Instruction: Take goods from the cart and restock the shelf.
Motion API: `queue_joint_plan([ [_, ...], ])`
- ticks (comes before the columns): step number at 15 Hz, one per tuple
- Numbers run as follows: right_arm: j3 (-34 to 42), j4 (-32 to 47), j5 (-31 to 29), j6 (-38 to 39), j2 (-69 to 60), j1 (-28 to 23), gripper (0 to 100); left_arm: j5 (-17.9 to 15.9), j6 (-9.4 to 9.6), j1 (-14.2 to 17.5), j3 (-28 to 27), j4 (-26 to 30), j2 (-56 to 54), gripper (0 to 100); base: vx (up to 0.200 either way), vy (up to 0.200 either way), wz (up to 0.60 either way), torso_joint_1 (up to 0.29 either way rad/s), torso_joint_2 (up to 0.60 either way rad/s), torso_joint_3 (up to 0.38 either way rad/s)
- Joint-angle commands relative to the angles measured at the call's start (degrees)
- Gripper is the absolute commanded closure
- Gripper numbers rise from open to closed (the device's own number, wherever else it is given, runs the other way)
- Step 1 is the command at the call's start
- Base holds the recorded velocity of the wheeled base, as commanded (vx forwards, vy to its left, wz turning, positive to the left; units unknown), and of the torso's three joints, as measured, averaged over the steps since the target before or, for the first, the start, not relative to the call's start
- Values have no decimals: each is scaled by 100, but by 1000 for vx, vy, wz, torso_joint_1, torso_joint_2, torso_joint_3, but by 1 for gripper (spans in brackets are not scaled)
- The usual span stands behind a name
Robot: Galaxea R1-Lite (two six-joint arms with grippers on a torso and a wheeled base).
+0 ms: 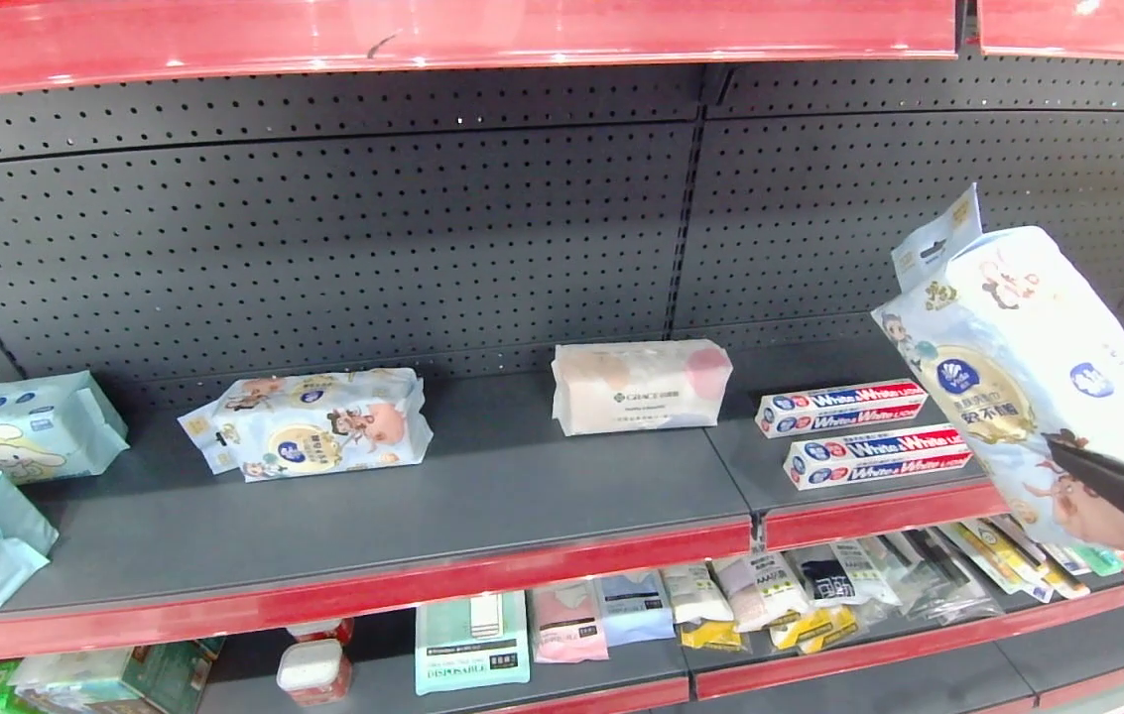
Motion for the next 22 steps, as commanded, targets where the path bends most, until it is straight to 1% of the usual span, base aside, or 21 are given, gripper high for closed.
queue_joint_plan([
  [1,9,1,0,-1,4,3,100,4,0,4,0,-2,5,0,0,0,0,0,0,0],
  [2,17,1,0,-1,-48,3,100,-5,17,4,0,-2,31,0,0,0,0,0,0,0],
  [4,53,-8,18,61,-163,12,100,-13,-18,4,0,7,5,0,0,0,0,0,0,0],
  [5,123,-8,26,87,-312,21,100,-110,-27,4,0,-2,49,0,0,0,0,0,0,0],
  [6,167,-8,150,254,-479,74,100,-242,8,-5,0,-2,66,0,0,0,0,0,0,0],
  [8,246,1,519,623,-699,100,100,-233,8,4,0,-11,22,0,0,0,0,0,0,0],
  [9,290,1,571,720,-795,100,100,-224,44,4,0,-19,14,0,0,0,0,0,0,0],
  [10,351,1,598,940,-910,91,100,22,35,13,-343,16,172,0,0,0,0,0,0,0],
  [11,378,1,598,1150,-971,91,100,382,-563,-57,-1415,-28,1314,0,0,0,0,0,0,0],
  [12,395,1,598,1238,-998,91,100,496,-1011,-57,-1819,-54,1798,0,0,0,0,0,0,0],
  [13,545,1,607,1344,-1042,100,100,532,-1328,-66,-2320,-46,2343,0,0,0,0,0,0,0],
  [14,835,1,633,1344,-1200,100,100,391,-923,-136,-2030,25,2404,0,0,0,0,0,0,0],
  [15,1072,1,721,1300,-1288,100,100,145,-352,-224,-1600,-2,2378,0,0,0,0,0,0,0],
  [16,1160,1,721,1256,-1340,100,100,145,-361,-207,-1573,16,2466,0,0,0,0,0,0,0],
  [17,1274,1,721,1115,-1376,100,100,382,-378,-40,-1582,-37,3037,0,0,0,0,0,0,0],
  [18,1371,1,712,1010,-1384,82,100,409,-431,118,-1582,-178,3503,0,0,0,0,0,0,0],
  [19,1371,1,703,992,-1384,65,100,409,-405,162,-1582,-301,3775,0,0,0,0,0,0,0],
  [20,1345,1,624,983,-1384,47,100,417,-413,241,-1573,-854,4593,0,0,0,0,0,0,0],
  [21,1309,1,466,957,-1384,47,100,470,-352,479,-1556,-1672,5542,0,0,0,0,0,0,0],
  [22,1292,1,378,922,-1384,47,100,444,-167,716,-1564,-2208,6201,0,0,0,0,0,0,0],
])
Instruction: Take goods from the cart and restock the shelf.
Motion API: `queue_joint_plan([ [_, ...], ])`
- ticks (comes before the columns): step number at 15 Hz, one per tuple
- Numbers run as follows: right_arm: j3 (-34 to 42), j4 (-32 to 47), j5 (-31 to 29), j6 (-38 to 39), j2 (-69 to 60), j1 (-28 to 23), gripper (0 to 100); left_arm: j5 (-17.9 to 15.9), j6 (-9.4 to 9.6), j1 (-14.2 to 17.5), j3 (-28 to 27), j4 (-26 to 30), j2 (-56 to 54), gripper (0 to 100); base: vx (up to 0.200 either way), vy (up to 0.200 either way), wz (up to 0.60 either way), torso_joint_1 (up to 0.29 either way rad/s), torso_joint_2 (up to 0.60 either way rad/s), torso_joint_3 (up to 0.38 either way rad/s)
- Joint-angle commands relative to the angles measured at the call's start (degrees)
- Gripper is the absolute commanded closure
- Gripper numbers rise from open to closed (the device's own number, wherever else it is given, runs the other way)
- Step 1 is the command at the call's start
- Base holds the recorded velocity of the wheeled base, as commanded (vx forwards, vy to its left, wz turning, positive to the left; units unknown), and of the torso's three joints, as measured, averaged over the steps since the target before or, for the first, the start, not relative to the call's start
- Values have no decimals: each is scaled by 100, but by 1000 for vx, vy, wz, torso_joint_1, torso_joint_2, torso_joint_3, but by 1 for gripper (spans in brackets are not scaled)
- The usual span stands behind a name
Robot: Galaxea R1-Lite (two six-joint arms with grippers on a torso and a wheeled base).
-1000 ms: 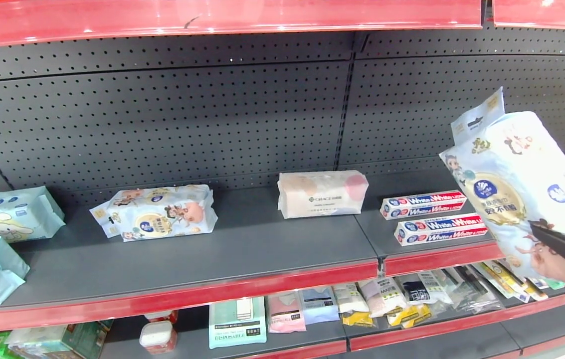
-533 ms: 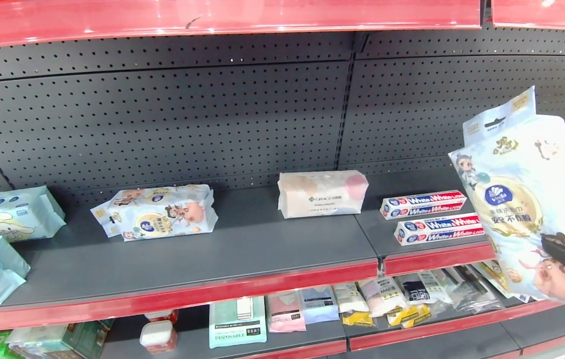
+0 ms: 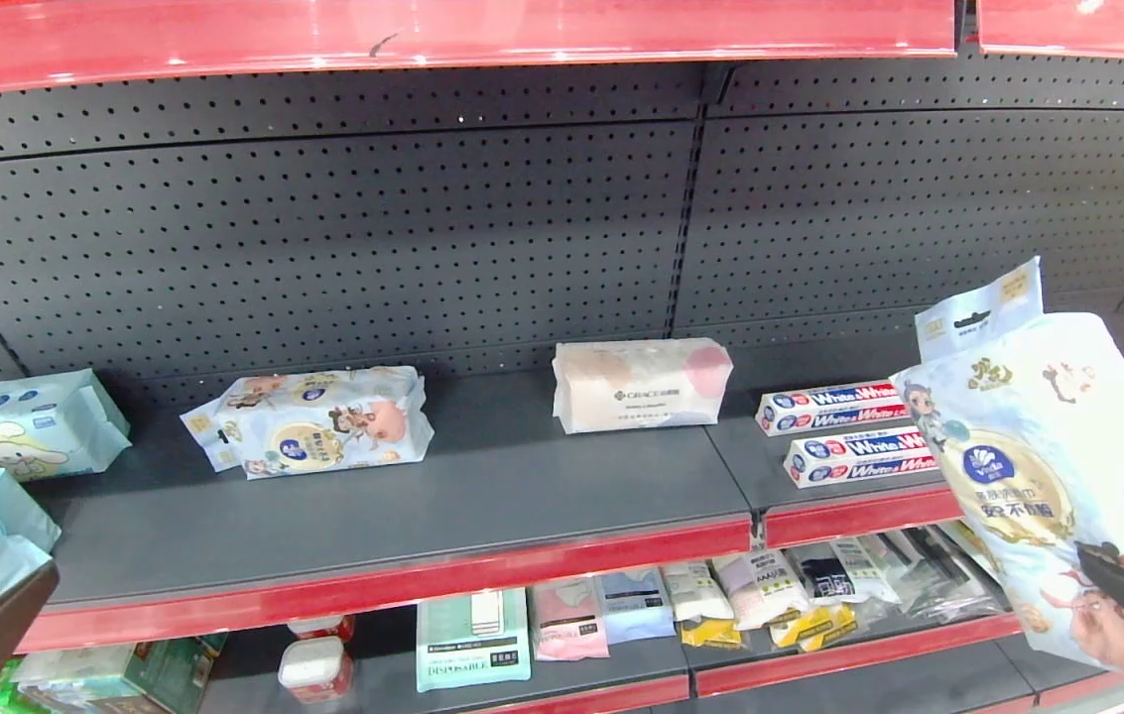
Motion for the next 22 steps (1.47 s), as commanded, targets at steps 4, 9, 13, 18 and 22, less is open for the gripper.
queue_joint_plan([
  [4,-162,1,-157,-28,96,-54,100,-2009,2167,1688,-70,-2459,3842,0,0,0,0,0,0,0],
  [9,-206,1,-157,-37,298,-221,100,-3512,2783,2277,-1652,-2397,5363,0,0,0,0,0,0,0],
  [13,-188,1,-166,-37,439,-221,100,-3846,2897,2224,-2803,-1747,5960,0,0,0,0,0,0,0],
  [18,-197,1,-157,-169,553,-318,100,-4646,4013,2277,-3726,-876,6716,0,0,0,0,0,0,0],
  [22,-223,-8,-157,-195,632,-406,100,-4909,4215,2250,-4447,-745,7217,0,0,0,0,0,0,0],
])
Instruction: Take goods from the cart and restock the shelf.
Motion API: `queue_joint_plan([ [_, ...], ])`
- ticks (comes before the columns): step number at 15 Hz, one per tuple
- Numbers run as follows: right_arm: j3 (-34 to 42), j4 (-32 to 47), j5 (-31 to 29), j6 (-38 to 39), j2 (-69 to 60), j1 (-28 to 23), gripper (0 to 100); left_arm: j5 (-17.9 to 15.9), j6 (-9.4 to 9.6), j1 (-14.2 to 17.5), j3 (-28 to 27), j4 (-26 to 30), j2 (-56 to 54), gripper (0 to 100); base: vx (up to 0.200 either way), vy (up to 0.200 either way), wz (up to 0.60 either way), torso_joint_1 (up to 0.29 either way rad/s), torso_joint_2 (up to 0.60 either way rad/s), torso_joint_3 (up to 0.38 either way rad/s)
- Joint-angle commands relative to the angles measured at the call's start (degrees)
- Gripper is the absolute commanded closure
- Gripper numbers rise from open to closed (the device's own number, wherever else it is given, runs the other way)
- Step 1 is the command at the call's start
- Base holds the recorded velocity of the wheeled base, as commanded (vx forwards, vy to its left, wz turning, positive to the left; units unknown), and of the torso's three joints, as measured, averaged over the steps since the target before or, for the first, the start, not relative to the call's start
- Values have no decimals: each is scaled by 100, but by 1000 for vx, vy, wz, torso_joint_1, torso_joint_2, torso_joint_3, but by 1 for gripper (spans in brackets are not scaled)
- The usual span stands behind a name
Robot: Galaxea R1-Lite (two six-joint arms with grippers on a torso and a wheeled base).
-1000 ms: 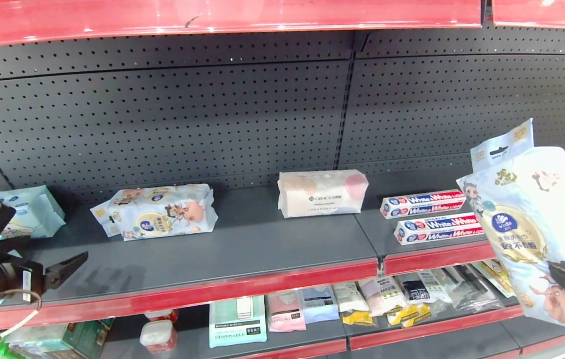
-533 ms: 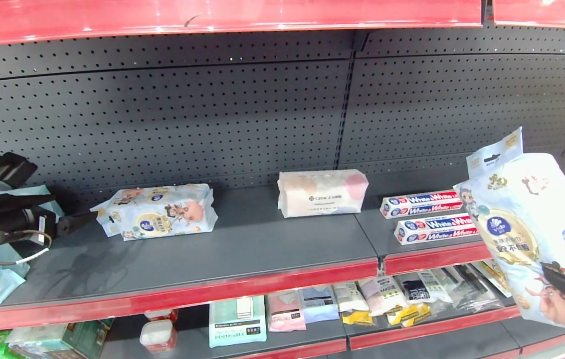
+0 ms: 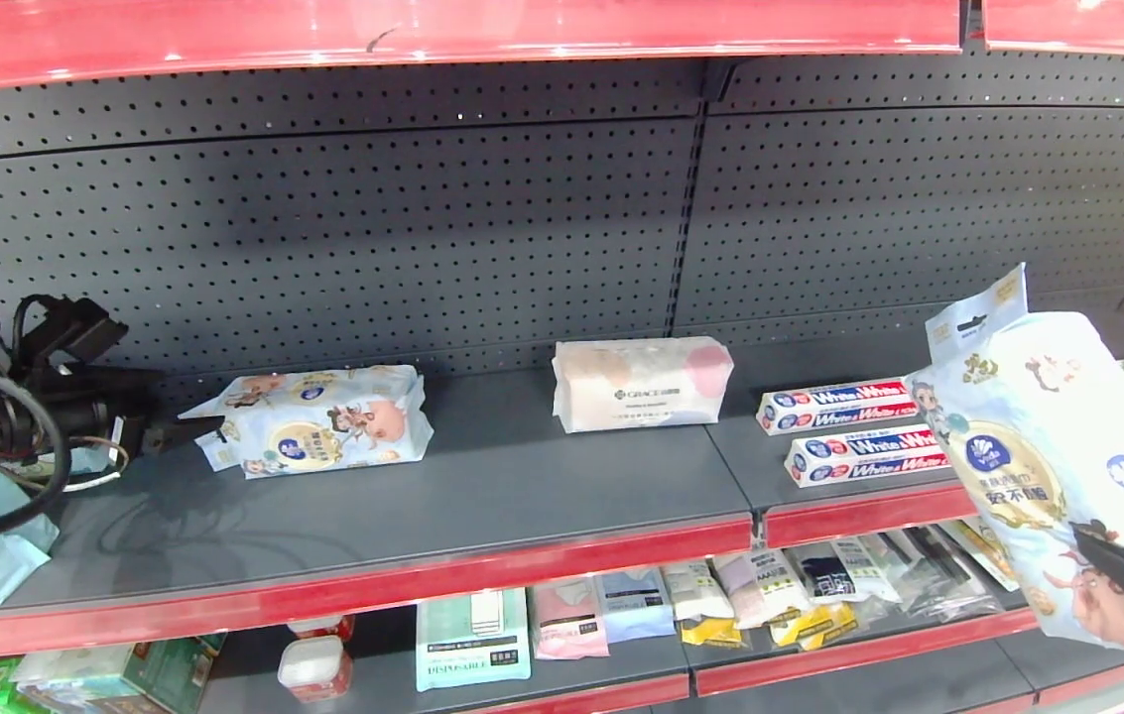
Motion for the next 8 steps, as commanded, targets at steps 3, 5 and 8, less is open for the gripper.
queue_joint_plan([
  [3,-7,-2,2,-4,80,-18,100,-167,16,-62,-307,129,361,0,0,0,0,0,0,0],
  [5,-16,-2,2,-48,115,-27,100,-290,25,-141,-351,445,370,0,0,0,0,0,0,0],
  [8,-34,-2,2,-153,203,-97,100,-308,86,-229,-808,507,757,0,0,0,0,0,0,0],
])
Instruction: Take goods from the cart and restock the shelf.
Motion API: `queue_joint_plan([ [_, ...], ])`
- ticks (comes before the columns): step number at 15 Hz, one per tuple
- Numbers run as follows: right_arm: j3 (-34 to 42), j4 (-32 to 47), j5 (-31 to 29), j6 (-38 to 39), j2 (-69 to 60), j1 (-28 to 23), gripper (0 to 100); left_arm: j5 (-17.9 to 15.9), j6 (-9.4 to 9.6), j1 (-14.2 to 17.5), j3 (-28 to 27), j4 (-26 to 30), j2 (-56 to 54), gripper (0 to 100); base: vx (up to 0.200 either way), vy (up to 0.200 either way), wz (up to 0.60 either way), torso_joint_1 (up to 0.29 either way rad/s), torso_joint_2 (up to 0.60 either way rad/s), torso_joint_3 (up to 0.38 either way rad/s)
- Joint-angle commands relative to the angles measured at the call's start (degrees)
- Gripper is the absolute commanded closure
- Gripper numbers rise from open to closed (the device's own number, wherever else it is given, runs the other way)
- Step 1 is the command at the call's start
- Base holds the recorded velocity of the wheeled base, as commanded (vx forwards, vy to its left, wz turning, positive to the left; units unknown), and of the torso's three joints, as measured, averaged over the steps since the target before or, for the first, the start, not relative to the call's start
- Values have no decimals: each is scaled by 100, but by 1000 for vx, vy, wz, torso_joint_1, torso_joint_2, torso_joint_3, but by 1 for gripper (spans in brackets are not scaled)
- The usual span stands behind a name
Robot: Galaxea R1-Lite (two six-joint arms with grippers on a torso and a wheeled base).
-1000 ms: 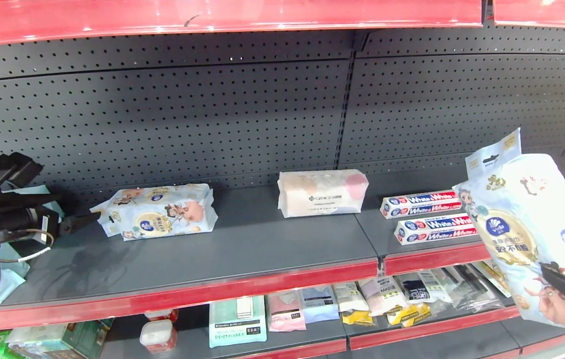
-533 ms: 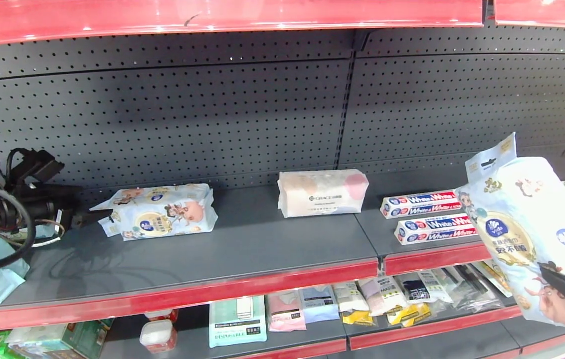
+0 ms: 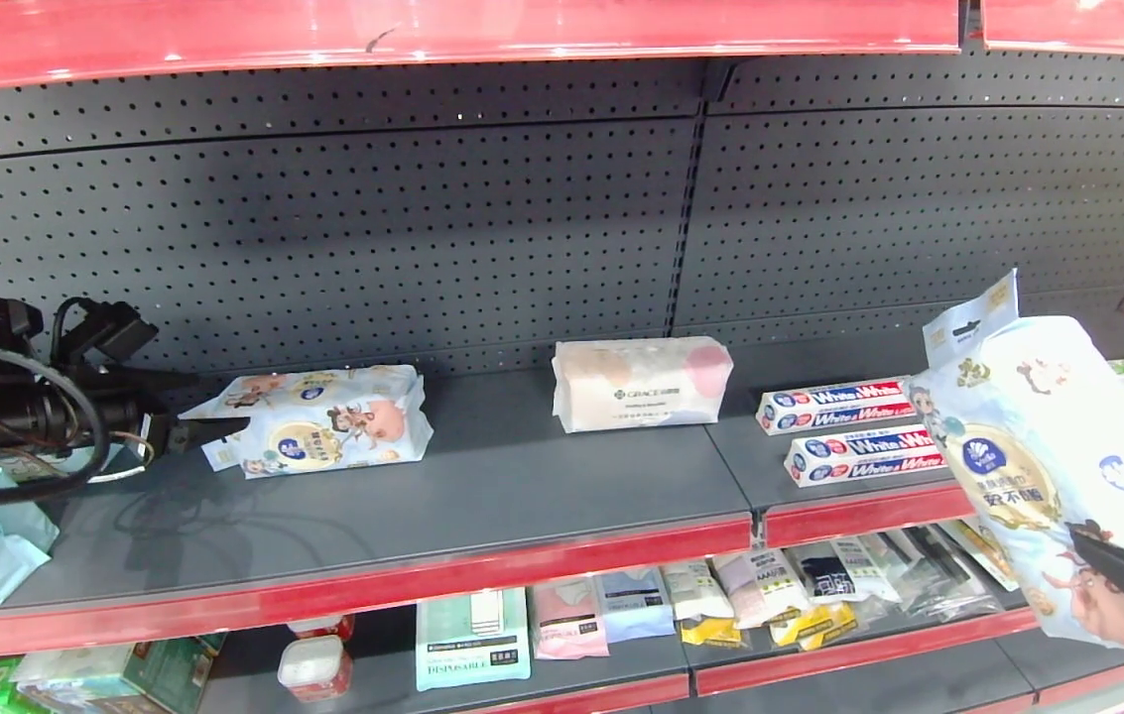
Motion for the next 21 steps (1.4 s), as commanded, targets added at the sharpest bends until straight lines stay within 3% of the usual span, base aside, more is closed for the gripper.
queue_joint_plan([
  [1,-12,-3,0,-37,82,-29,100,-14,18,-96,-317,47,333,0,0,0,0,0,0,0],
  [14,-152,-21,0,-230,381,-100,100,-243,18,-403,-1267,829,895,0,0,0,0,0,0,0],
  [21,-161,-21,0,-230,381,-100,100,-339,35,-561,-1267,961,975,0,0,0,0,0,0,0],
])
